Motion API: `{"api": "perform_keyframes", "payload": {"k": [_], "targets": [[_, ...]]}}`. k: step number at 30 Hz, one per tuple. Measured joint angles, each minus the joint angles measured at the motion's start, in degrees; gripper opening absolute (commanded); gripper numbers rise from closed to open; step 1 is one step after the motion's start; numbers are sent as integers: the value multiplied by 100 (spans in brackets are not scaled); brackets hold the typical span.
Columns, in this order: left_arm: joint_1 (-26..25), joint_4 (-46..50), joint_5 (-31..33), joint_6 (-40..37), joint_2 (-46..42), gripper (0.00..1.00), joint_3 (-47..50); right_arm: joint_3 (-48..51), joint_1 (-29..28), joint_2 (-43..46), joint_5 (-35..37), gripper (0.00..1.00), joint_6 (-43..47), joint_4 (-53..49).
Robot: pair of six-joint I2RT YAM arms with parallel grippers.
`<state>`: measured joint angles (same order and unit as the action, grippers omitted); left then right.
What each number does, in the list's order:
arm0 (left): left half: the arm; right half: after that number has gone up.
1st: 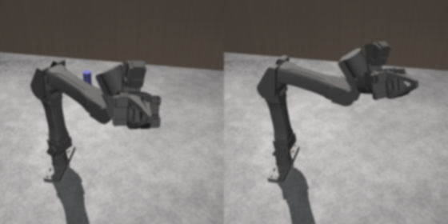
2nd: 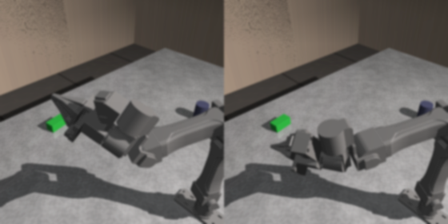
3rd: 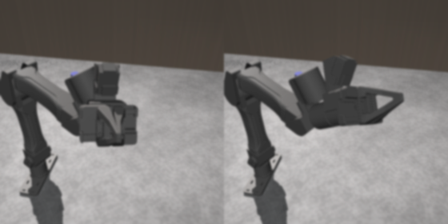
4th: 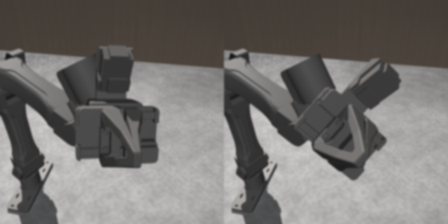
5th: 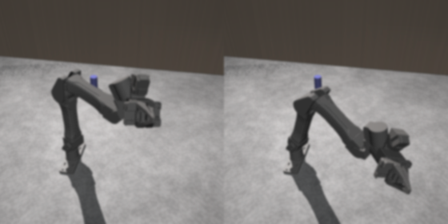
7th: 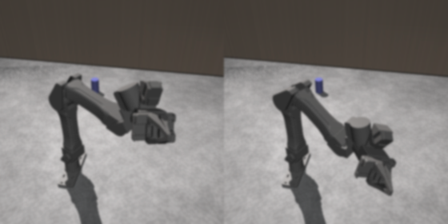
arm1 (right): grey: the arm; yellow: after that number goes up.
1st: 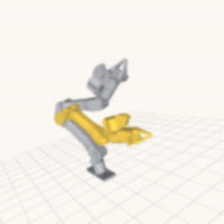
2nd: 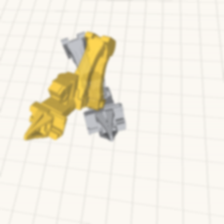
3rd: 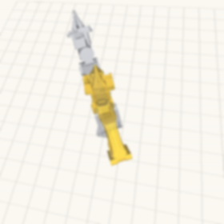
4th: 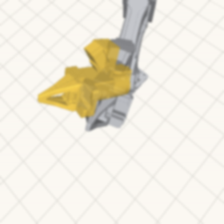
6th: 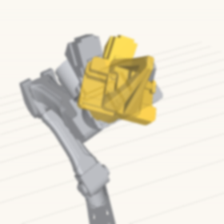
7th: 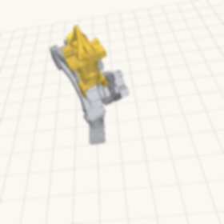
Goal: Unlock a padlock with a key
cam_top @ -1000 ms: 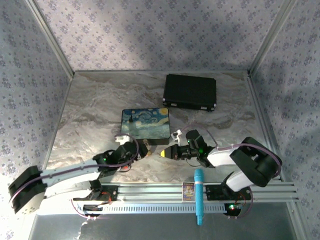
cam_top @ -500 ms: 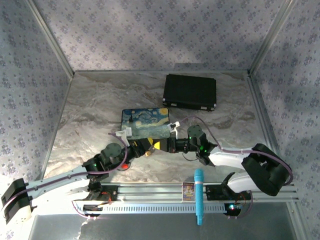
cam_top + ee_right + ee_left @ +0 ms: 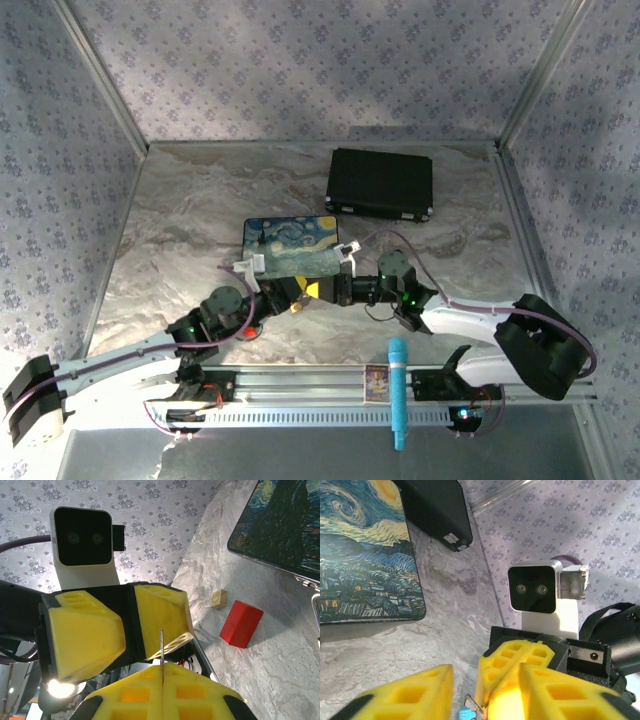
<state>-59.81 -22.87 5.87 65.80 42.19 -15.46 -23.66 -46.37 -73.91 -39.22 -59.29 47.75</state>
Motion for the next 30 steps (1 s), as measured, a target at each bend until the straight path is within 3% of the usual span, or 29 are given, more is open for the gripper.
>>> {"api": "perform_keyframes", "payload": {"k": [4,7,10,14,15,19,22,26,30], "targets": [[-22,-2,-55,7,42,21,0,-31,-17,2,0,0,0,4],[-20,33,-66,15,48,2,0,-31,-17,2,-2,0,0,4],[-20,24,-70,37,57,0,-13,-31,-17,9,4,3,2,-68],[-22,79,-72,7,55,0,-24,-33,-17,131,63,67,26,-271],[-20,184,-70,-33,55,0,-63,-50,-11,229,96,97,70,-439],[22,844,-74,-358,61,0,-479,-354,-2,905,634,99,525,-1827],[140,1388,-181,-826,120,0,-1062,-925,-72,1624,1644,99,1152,-3477],[365,1875,-669,-1722,306,0,-1873,-1685,-131,2164,2728,99,1987,-5093],[584,2035,-1399,-2653,522,0,-2306,-2157,-195,2170,3762,99,2260,-6373]]}}
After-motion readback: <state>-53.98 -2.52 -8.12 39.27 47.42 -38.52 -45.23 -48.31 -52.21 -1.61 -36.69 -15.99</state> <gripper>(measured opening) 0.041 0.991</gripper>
